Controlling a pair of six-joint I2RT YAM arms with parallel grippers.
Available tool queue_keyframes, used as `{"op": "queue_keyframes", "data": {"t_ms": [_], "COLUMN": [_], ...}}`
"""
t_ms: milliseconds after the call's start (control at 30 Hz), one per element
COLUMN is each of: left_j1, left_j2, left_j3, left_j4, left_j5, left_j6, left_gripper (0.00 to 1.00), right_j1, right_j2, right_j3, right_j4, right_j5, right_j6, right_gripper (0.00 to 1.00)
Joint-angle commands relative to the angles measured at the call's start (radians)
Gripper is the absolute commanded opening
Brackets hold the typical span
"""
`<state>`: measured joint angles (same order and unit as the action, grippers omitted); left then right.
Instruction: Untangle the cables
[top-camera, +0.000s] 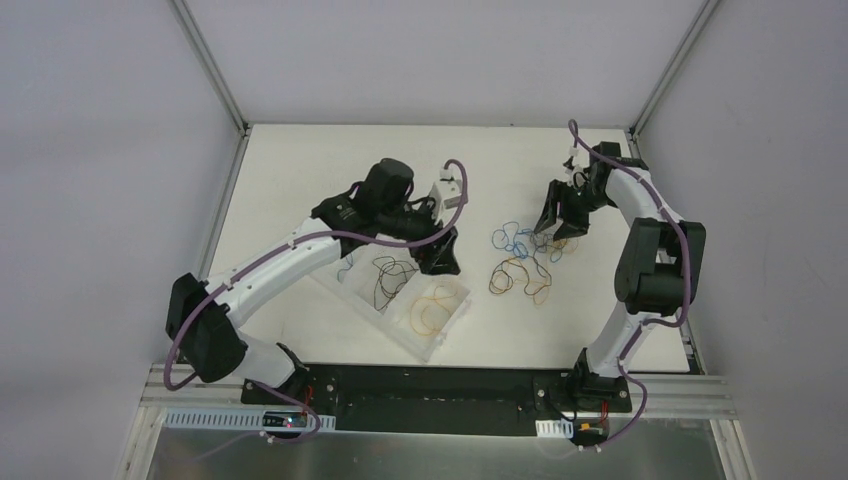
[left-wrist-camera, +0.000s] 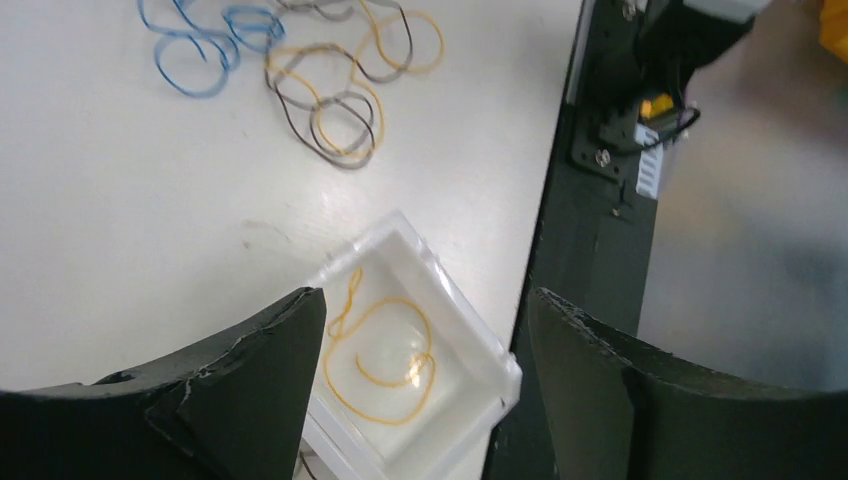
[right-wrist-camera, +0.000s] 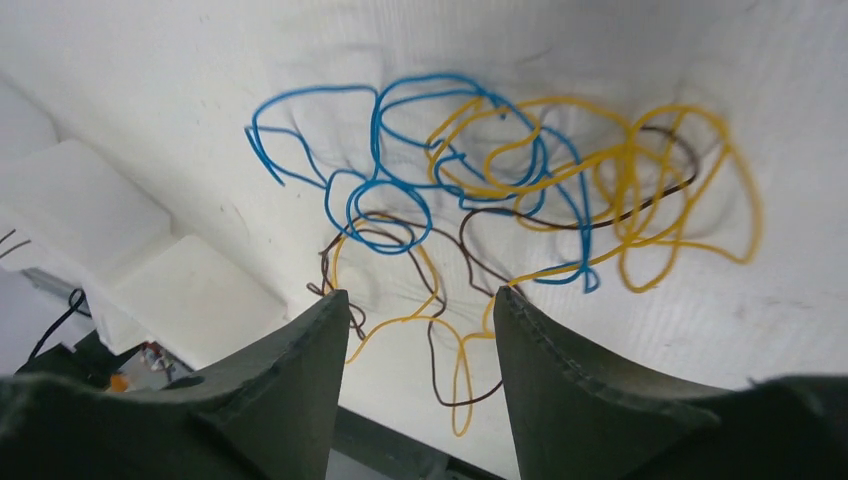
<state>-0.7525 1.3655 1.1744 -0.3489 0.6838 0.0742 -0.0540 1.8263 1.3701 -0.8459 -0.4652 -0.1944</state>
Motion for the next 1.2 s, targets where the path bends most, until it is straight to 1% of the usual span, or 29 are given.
{"op": "queue_keyframes", "data": {"t_ms": [0,133,200,267,367,467,500,533,633,700,733,833,867,900,1033,1133,1167], "left_j1": [-0.001,-0.002,-0.001,0.001,0.008,0.007,0.007,0.008,0.005,0.003,0.004,0.014,0.018,0.025,0.067,0.117,0.139], "left_j2": [0.179,0.441,0.565,0.669,0.795,0.897,0.937,0.969,1.025,1.038,1.039,1.006,0.980,0.949,0.779,0.644,0.607], "left_j3": [0.206,0.405,0.508,0.605,0.721,0.788,0.810,0.829,0.864,0.868,0.865,0.860,0.861,0.862,0.869,0.884,0.896], "left_j4": [0.007,-0.011,-0.012,-0.012,-0.010,-0.006,-0.006,-0.005,-0.004,-0.003,-0.002,-0.001,0.001,0.006,0.027,0.033,0.032], "left_j5": [-0.075,-0.086,-0.097,-0.132,-0.163,-0.190,-0.195,-0.194,-0.171,-0.156,-0.152,-0.124,-0.117,-0.112,-0.080,-0.055,-0.045], "left_j6": [-0.015,-0.068,-0.117,-0.156,-0.193,-0.212,-0.224,-0.238,-0.266,-0.273,-0.276,-0.265,-0.264,-0.261,-0.242,-0.221,-0.220], "left_gripper": [0.76,0.75,0.77,0.81,0.87,0.88,0.87,0.84,0.73,0.59,0.51,0.12,0.01,0.00,0.00,0.00,0.00], "right_j1": [-0.018,-0.028,-0.035,-0.039,-0.040,-0.040,-0.039,-0.039,-0.034,-0.028,-0.025,-0.018,-0.017,-0.017,-0.017,-0.016,-0.017], "right_j2": [0.019,0.060,0.072,0.074,0.075,0.093,0.103,0.112,0.134,0.143,0.147,0.157,0.160,0.164,0.169,0.151,0.143], "right_j3": [0.134,0.165,0.166,0.149,0.116,0.095,0.094,0.093,0.086,0.073,0.068,0.041,0.031,0.019,-0.027,-0.077,-0.089], "right_j4": [-0.012,0.010,0.010,0.010,0.017,0.036,0.039,0.039,0.041,0.048,0.053,0.074,0.080,0.087,0.118,0.165,0.176], "right_j5": [0.119,0.160,0.170,0.179,0.185,0.177,0.170,0.161,0.143,0.143,0.147,0.173,0.187,0.200,0.277,0.328,0.334], "right_j6": [-0.032,0.019,0.030,0.032,0.029,0.046,0.054,0.062,0.080,0.082,0.082,0.071,0.066,0.057,0.012,-0.017,-0.019], "right_gripper": [0.58,0.59,0.59,0.65,0.67,0.68,0.67,0.67,0.66,0.64,0.63,0.53,0.50,0.48,0.34,0.20,0.17]}}
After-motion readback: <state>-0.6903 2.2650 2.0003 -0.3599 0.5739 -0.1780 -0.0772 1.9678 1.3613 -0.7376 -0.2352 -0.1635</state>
